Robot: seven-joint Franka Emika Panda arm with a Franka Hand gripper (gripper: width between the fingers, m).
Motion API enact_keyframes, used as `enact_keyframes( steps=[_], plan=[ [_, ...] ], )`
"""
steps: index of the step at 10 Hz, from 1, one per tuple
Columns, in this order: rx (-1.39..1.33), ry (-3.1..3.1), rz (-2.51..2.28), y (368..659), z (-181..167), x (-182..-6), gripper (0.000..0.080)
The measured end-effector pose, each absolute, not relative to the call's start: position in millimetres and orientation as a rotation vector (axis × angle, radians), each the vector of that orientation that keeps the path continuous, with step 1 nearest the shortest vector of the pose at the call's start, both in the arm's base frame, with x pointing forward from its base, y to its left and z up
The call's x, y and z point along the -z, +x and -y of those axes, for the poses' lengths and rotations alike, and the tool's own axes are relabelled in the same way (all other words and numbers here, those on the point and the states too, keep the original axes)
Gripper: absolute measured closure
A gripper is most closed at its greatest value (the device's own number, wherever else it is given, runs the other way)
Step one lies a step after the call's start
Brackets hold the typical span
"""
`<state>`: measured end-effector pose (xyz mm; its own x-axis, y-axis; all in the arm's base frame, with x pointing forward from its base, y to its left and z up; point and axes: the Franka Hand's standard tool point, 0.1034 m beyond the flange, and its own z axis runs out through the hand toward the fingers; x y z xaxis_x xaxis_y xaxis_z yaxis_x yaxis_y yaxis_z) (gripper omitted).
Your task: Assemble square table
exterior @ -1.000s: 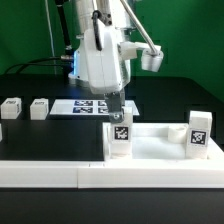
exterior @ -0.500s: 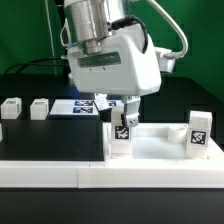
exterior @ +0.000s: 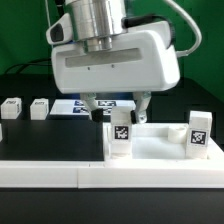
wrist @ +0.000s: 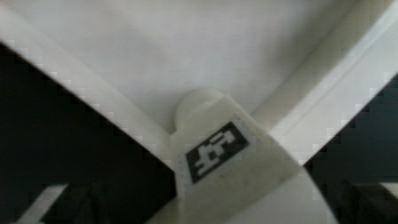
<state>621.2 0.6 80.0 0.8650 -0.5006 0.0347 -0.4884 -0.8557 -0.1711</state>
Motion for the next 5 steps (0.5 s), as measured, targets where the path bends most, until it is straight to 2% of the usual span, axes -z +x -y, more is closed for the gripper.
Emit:
enact_keyframes(
  steps=[3, 5],
  plan=[
    [0.09, -3.012, -0.273, 620, -9, -64.8, 0.0151],
    [0.085, -3.019, -0.255, 619, -7, -61.3, 0.0151]
  ],
)
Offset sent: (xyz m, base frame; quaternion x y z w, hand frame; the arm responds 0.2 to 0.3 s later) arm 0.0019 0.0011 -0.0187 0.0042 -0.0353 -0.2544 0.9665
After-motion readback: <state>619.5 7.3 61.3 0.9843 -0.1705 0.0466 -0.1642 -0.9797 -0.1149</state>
